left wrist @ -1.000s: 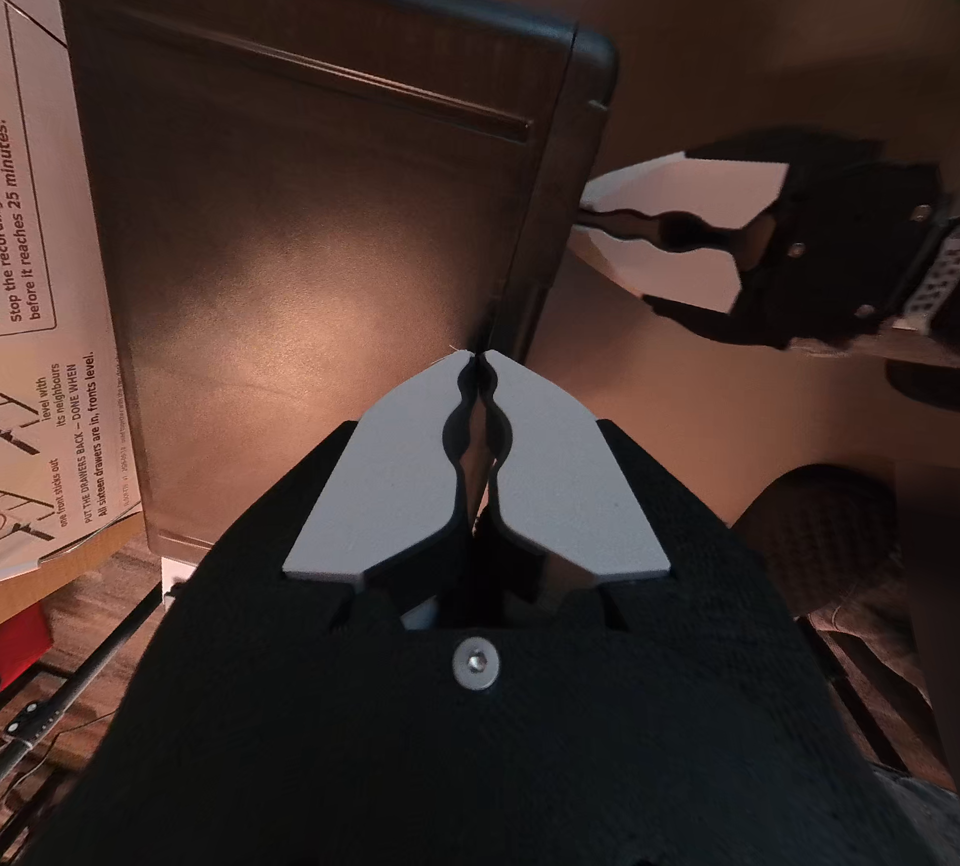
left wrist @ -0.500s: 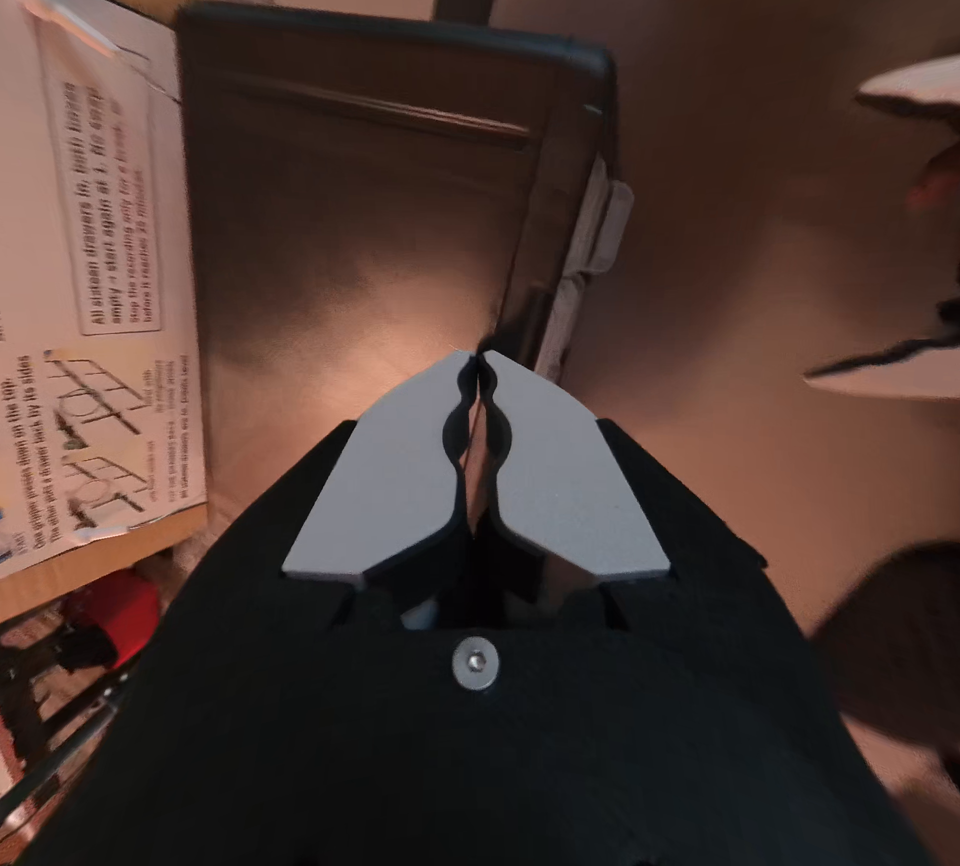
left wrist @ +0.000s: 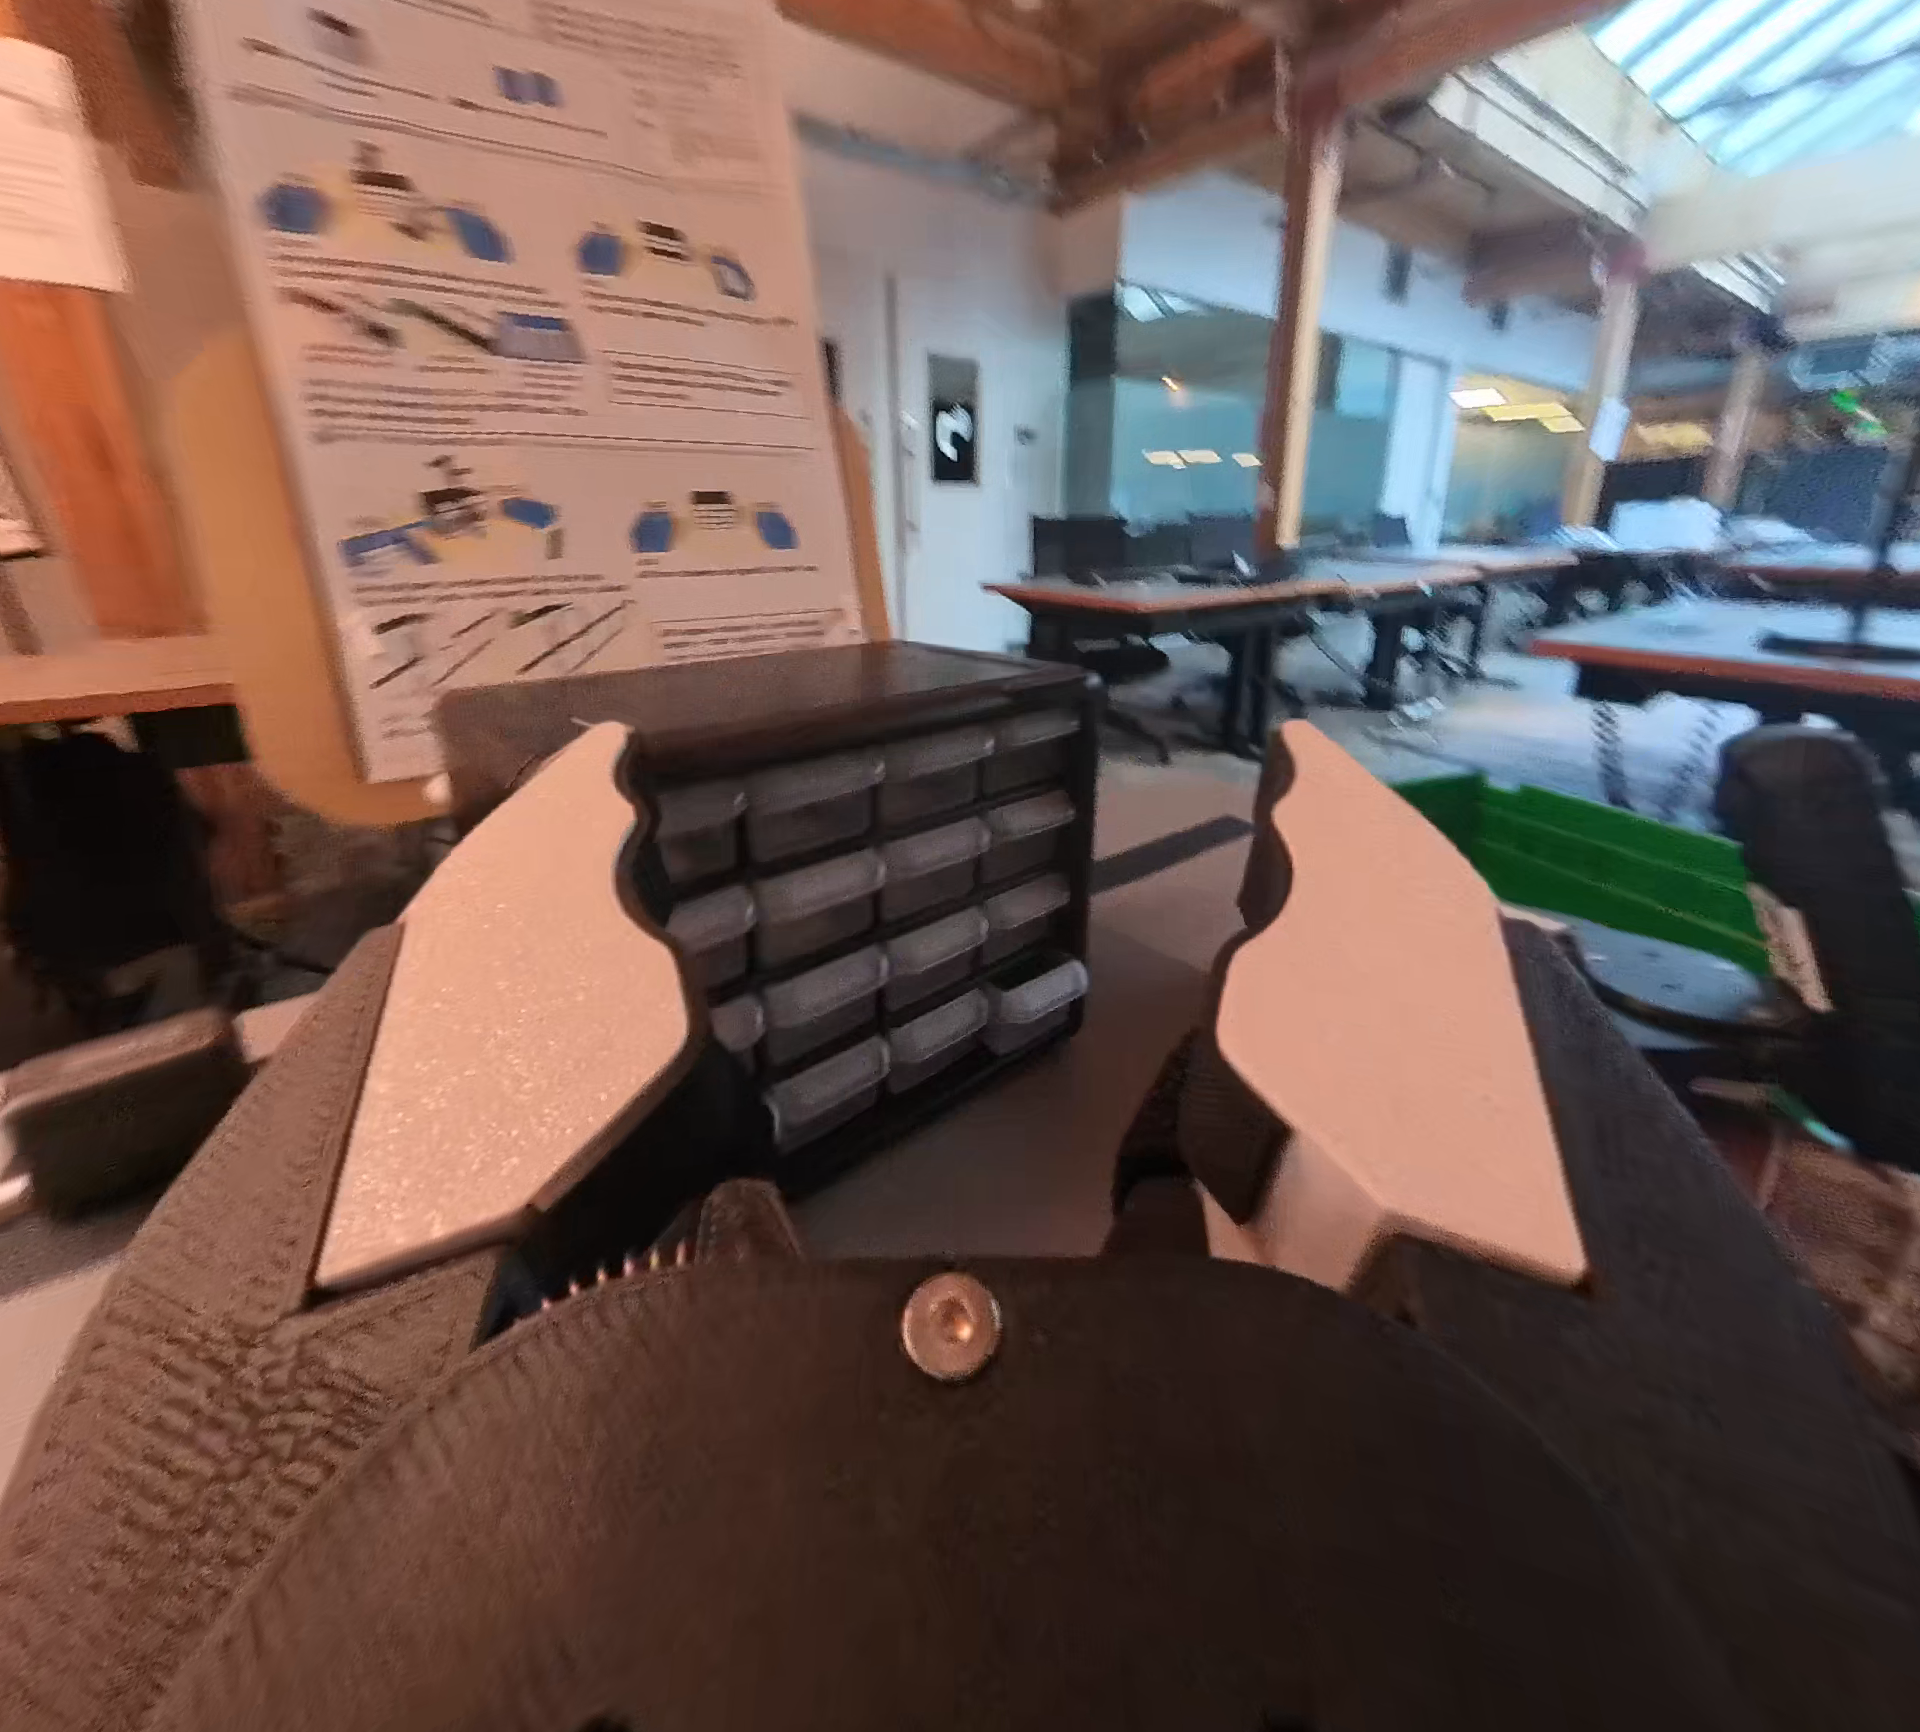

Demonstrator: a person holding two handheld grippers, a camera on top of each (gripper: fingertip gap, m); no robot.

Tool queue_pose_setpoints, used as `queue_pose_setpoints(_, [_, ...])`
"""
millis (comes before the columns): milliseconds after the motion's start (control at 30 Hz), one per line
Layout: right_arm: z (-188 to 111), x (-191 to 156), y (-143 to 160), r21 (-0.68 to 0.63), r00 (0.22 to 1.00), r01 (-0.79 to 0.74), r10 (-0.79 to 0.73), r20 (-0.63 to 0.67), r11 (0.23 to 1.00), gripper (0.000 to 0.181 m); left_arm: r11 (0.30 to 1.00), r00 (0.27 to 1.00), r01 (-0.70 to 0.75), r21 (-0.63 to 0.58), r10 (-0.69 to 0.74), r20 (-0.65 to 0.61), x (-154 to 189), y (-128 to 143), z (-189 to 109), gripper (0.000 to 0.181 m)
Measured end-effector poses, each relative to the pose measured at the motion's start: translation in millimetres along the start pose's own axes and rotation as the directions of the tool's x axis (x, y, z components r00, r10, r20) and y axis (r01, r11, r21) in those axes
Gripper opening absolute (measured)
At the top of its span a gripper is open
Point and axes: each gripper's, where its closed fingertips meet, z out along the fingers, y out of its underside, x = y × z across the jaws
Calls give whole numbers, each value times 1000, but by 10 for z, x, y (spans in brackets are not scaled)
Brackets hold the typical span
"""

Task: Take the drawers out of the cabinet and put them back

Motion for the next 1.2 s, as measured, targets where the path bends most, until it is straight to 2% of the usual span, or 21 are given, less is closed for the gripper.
queue_pose_setpoints(67, [-20,-39,25,-3,1000,27,-27,1,1000,134,997,999,-15,80,11,51,-13,167,-222,113])
queue_pose_setpoints(133, [-34,-87,61,-9,999,51,-51,7,999,135,994,999,-2,110,-3,50,36,358,-350,114])
queue_pose_setpoints(200, [-30,-140,99,-20,997,74,-73,21,997,137,998,1000,21,63,-20,-17,160,489,-351,119])
queue_pose_setpoints(300, [-20,-222,99,-23,993,111,-110,44,994,140,996,996,-86,33,87,-8,171,576,-325,120])
queue_pose_setpoints(433, [-52,-290,39,9,991,124,-125,54,992,140,992,995,-103,-72,102,-21,155,817,-290,122])
queue_pose_setpoints(1200, [-52,-288,51,4,991,118,-118,55,993,135,978,989,-146,-146,147,-6,128,956,-283,117])
